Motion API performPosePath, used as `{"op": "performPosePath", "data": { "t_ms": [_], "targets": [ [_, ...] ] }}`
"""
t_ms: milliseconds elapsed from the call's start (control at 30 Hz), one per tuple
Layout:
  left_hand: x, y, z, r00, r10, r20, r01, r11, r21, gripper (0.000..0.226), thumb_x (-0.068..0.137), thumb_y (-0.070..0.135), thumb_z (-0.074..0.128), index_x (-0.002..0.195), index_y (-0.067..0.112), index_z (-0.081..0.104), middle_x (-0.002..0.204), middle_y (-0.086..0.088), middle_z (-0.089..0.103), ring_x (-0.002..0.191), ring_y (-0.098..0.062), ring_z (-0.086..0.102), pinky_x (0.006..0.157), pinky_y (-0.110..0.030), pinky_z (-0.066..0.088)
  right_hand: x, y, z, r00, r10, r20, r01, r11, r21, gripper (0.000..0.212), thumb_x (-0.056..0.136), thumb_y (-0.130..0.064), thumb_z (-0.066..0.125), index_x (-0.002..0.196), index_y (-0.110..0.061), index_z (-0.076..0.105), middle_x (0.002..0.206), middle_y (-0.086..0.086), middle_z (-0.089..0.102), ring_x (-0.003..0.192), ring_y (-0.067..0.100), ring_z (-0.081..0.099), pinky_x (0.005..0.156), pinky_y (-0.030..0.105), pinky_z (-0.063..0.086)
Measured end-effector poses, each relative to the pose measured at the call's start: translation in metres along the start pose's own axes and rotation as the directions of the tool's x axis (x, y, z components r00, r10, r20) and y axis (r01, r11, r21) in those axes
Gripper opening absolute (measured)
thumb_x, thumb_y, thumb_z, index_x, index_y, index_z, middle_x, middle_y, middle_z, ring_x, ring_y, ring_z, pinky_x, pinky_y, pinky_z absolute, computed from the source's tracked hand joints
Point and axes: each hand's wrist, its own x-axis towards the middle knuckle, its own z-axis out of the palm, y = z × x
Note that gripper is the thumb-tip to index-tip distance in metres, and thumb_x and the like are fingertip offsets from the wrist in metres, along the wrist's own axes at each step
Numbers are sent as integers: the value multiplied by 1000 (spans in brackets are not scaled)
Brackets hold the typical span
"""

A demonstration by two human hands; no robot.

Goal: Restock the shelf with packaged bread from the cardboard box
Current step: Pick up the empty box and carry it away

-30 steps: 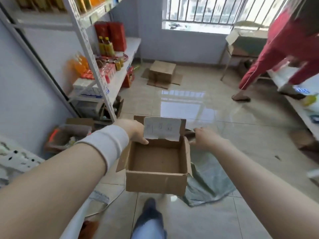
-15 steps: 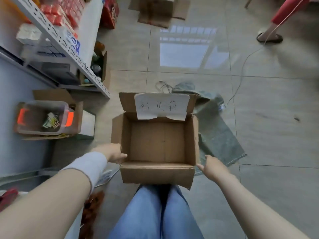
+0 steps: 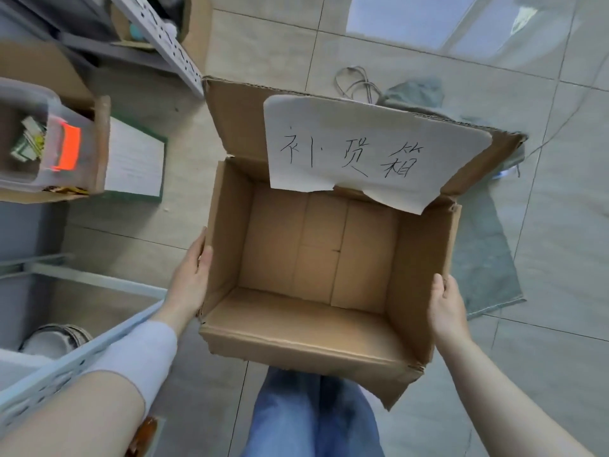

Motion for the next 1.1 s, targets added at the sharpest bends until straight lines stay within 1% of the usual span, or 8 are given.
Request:
{"op": "performPosePath", "data": {
  "t_ms": [100,233,400,533,667,833,933,1100],
  "targets": [
    [2,0,10,997,15,-70,-10,998,68,50,99,40,24,142,17,31,143,-10,44,131,-30,40,100,-28,28,6,6,5,998,-3,-60,0,999,-49,41,101,-27,27,130,-4,44,131,21,52,122,36,45,100,40,33],
    [-13,-1,11,984,81,-160,-53,984,172,45,99,36,26,132,11,44,116,-22,61,106,-42,56,89,-43,44,-1,6,0,993,-27,-119,19,997,-75,41,101,-24,27,133,-3,44,135,19,50,127,36,42,105,40,30],
    [-74,-3,-5,984,26,-174,-12,996,85,42,100,29,31,132,9,46,120,-22,60,111,-39,54,90,-40,42,-40,4,-36,992,-71,-107,54,986,-157,42,101,-24,28,135,-2,42,139,20,46,130,37,39,107,41,29],
    [-151,-2,-26,962,5,-272,8,999,48,39,99,23,35,127,1,51,97,-30,64,93,-46,59,70,-36,36,-87,-1,-77,984,-160,-79,143,971,-192,43,101,-24,29,136,-2,41,140,21,45,132,38,37,109,43,27],
    [-233,-15,-39,909,-26,-417,37,999,17,38,98,21,38,126,-1,53,90,-30,66,83,-45,62,66,-33,37,-135,-16,-113,951,-309,-9,297,923,-244,43,101,-24,30,137,-2,41,142,20,44,132,36,38,109,41,28],
    [-341,-54,-42,788,-119,-604,55,991,-123,31,97,13,44,116,-6,58,96,-29,67,89,-44,62,75,-38,44,-197,-27,-136,851,-509,129,523,803,-287,43,101,-32,29,135,-11,45,137,16,50,126,36,44,105,44,34],
    [-416,-84,-41,698,-249,-671,118,965,-235,35,98,20,41,113,-5,59,95,-29,66,85,-44,62,69,-38,43,-244,-32,-136,764,-601,236,645,700,-306,43,100,-33,29,133,-13,47,134,16,53,125,37,45,103,44,35],
    [-542,-157,-23,513,-498,-700,283,867,-410,38,98,25,39,119,-1,57,87,-30,67,78,-45,63,65,-40,45,-343,-22,-105,527,-701,481,849,426,-311,40,99,-33,32,125,-10,53,120,24,59,112,43,50,92,47,38]
  ]
}}
